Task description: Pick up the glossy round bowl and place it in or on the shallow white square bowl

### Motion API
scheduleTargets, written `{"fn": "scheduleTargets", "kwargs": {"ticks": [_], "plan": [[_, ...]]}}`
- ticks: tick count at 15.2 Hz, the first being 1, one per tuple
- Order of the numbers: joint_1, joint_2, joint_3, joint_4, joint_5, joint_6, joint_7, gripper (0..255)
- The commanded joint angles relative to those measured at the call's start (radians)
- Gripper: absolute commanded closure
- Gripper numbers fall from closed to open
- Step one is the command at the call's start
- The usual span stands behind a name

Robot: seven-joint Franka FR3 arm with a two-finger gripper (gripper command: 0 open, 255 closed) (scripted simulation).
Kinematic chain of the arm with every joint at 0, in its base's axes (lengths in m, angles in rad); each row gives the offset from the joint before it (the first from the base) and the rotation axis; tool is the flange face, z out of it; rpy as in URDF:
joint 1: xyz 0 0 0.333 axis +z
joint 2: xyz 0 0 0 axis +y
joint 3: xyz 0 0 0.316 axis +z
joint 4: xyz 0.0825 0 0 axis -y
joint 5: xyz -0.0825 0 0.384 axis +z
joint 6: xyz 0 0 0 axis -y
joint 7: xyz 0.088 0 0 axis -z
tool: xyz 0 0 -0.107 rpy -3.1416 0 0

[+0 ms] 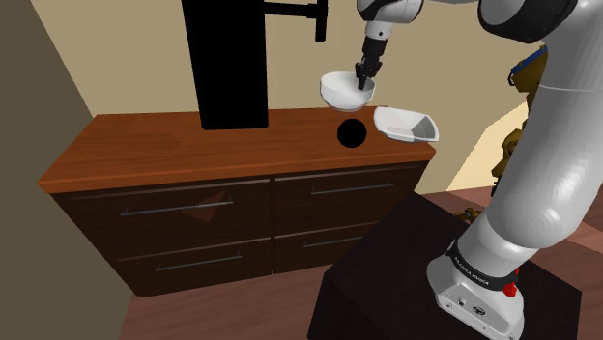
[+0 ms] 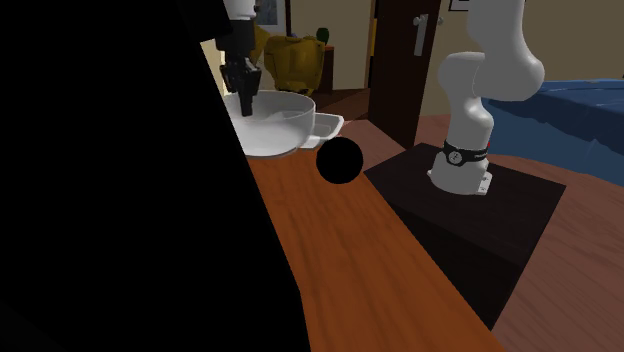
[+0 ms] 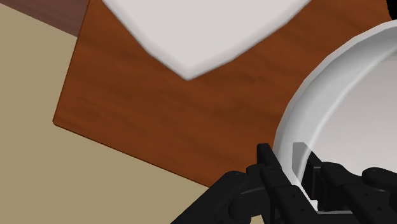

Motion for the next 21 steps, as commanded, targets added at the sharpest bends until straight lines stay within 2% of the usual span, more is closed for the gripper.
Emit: {"fn": "scheduleTargets", "kwargs": {"ticks": [1, 7, 14, 21], "plan": [[-0.001, -0.004, -0.001, 0.022, -0.002, -0.026, 0.002, 255], [-0.003, -0.011, -0.003, 0.084, -0.007, -0.094, 0.008, 255], [-0.054, -0.163, -0.058, -0.098, -0.056, -0.062, -0.098, 255], [-0.117, -0.275, -0.121, -0.21, -0.104, -0.057, -0.215, 255]]}}
